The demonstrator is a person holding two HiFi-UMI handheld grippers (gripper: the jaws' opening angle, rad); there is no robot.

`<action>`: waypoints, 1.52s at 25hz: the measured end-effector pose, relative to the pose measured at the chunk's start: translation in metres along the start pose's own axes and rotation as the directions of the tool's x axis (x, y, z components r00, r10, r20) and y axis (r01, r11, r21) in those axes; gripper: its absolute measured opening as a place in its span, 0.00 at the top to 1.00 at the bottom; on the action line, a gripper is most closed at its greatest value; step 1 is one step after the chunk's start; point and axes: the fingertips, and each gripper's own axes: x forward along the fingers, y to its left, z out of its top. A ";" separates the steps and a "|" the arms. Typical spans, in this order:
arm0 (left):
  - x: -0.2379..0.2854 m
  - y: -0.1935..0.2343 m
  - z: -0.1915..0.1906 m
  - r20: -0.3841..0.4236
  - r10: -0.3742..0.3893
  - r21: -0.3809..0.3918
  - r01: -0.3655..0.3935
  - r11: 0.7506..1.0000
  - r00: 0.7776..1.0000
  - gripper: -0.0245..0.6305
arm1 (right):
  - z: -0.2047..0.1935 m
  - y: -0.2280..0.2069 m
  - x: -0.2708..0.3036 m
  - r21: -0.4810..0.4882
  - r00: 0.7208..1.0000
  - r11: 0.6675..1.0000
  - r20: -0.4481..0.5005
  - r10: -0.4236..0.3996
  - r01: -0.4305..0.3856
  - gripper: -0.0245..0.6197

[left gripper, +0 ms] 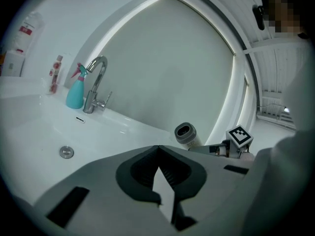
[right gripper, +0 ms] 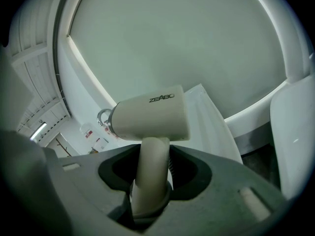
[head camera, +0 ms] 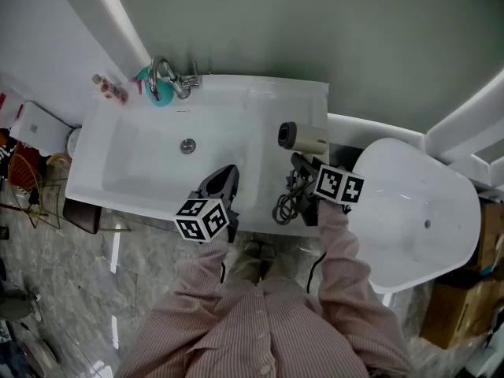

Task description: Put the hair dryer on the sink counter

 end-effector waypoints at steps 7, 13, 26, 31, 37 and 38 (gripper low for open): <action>0.029 0.018 -0.025 -0.091 0.004 -0.042 -0.008 0.999 0.996 0.97 | -0.016 -0.027 0.030 -0.039 0.991 0.995 -0.095 -0.091 0.088 0.71; 0.045 0.026 -0.044 -0.153 0.005 -0.060 -0.015 0.998 0.988 0.97 | -0.026 -0.042 0.044 -0.084 0.974 0.986 -0.162 -0.157 0.145 0.71; 0.064 0.035 -0.056 -0.198 0.002 -0.095 -0.021 0.995 0.980 0.96 | -0.037 -0.052 0.064 -0.140 0.928 0.964 -0.271 -0.256 0.225 0.71; 0.067 0.037 -0.057 -0.201 0.005 -0.103 -0.026 0.994 0.980 0.97 | -0.040 -0.054 0.068 -0.157 0.911 0.955 -0.294 -0.288 0.251 0.71; 0.069 0.039 -0.057 -0.202 0.003 -0.106 -0.025 0.994 0.979 0.97 | -0.040 -0.054 0.069 -0.159 0.906 0.954 -0.305 -0.292 0.254 0.71; 0.069 0.038 -0.057 -0.201 0.002 -0.107 -0.024 0.994 0.980 0.97 | -0.040 -0.054 0.069 -0.162 0.906 0.953 -0.306 -0.294 0.255 0.71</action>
